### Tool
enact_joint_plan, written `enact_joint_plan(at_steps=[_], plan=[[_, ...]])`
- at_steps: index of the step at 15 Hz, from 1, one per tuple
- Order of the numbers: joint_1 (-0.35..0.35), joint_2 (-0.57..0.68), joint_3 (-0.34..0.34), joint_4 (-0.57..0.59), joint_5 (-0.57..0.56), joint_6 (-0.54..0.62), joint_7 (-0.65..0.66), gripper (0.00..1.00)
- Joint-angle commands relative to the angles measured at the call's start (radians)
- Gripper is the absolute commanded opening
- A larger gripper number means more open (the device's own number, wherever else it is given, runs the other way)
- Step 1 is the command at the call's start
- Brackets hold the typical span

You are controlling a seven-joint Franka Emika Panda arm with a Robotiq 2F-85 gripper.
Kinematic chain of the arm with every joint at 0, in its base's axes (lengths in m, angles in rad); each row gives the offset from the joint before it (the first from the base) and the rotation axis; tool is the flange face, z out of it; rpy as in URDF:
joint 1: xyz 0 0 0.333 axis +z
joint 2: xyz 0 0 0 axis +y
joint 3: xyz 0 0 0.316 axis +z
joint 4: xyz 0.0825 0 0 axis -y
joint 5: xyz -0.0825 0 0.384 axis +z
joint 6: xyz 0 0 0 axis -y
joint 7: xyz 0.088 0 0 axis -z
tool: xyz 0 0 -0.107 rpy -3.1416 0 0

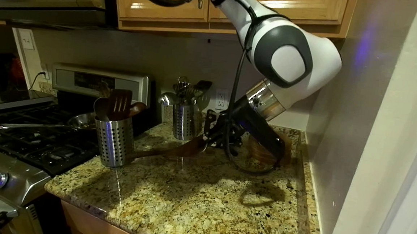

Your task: Pick up the wooden spatula from the countertop and place it in the cutlery holder

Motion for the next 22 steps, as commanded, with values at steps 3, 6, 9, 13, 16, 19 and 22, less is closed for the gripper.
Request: enact_joint_plan(at_steps=[3, 6, 9, 13, 16, 19, 22], plan=[[0.054, -0.203, -0.029, -0.076, -0.073, 0.030, 0.000, 0.05], [0.087, -0.280, -0.042, -0.113, -0.114, 0.067, 0.008, 0.05], [0.126, -0.355, -0.049, -0.165, -0.164, 0.138, 0.012, 0.05], [0.190, -0.448, -0.039, -0.273, -0.291, 0.315, 0.021, 0.05], [0.231, -0.503, -0.035, -0.350, -0.377, 0.443, 0.040, 0.05], [0.248, -0.547, -0.045, -0.393, -0.386, 0.510, 0.047, 0.05], [0.254, -0.603, -0.051, -0.431, -0.389, 0.569, 0.050, 0.05]])
